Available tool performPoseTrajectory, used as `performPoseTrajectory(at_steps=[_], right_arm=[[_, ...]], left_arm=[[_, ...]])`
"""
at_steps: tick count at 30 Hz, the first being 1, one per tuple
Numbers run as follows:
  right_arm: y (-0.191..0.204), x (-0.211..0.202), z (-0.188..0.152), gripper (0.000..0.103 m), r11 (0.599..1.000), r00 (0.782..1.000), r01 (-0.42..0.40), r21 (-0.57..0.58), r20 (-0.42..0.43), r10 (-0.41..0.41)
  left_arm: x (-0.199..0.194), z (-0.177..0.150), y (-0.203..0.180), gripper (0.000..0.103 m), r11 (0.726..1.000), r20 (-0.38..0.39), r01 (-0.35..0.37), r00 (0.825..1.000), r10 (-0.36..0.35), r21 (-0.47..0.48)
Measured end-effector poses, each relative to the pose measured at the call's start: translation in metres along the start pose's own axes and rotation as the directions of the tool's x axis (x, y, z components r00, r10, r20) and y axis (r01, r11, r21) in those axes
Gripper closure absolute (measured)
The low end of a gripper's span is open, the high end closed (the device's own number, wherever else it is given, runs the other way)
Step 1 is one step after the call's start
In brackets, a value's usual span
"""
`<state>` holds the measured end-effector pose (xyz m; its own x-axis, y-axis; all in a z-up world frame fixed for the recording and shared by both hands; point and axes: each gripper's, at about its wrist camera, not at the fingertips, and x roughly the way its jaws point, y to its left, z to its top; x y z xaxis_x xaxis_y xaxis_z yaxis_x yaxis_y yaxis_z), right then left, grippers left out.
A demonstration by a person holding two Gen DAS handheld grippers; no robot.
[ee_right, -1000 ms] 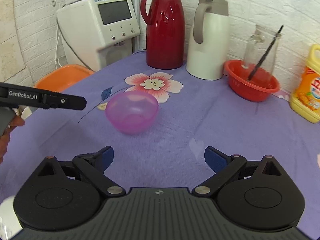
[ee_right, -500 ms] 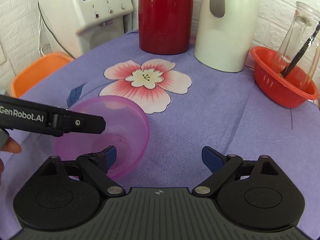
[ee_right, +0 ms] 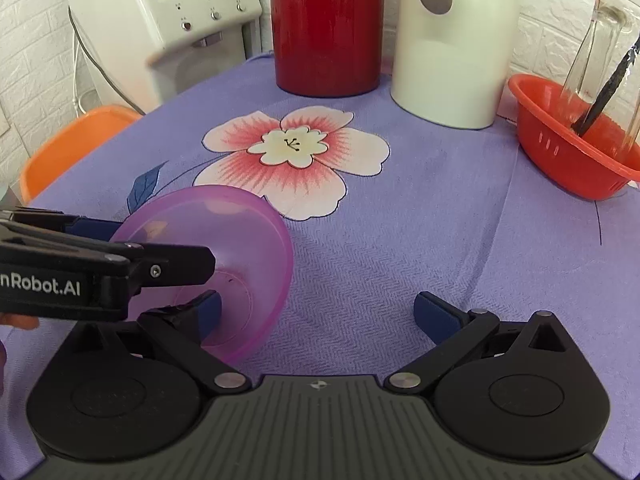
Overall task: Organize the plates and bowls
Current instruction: 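Move the left tool to the pink plastic bowl and grasp its rim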
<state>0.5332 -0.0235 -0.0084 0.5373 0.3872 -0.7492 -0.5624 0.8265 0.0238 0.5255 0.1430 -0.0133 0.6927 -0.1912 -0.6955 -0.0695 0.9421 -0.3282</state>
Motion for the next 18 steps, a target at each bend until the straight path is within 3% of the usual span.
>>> performPoseTrajectory(at_steps=[6, 12, 15, 18], right_arm=[[0.016, -0.021, -0.006, 0.0, 0.997, 0.997, 0.013, -0.073, 0.073, -0.008], [0.018, -0.013, -0.011, 0.001, 0.997, 0.997, -0.07, -0.036, 0.041, 0.071], [0.025, -0.019, -0.015, 0.018, 0.995, 0.995, -0.089, -0.04, 0.04, 0.091], [0.034, -0.031, -0.018, 0.018, 0.995, 0.995, -0.089, -0.048, 0.036, 0.091]], left_arm=[[-0.011, -0.003, -0.002, 0.031, 1.0, 0.035, 0.012, 0.999, -0.012, 0.008], [-0.005, -0.012, -0.007, 0.066, 0.999, 0.005, 0.024, 1.0, -0.024, 0.04], [-0.008, -0.014, -0.006, 0.073, 0.998, -0.018, 0.056, 0.998, -0.056, 0.001], [-0.02, -0.018, -0.015, 0.073, 0.998, -0.009, 0.062, 0.998, -0.062, 0.013]])
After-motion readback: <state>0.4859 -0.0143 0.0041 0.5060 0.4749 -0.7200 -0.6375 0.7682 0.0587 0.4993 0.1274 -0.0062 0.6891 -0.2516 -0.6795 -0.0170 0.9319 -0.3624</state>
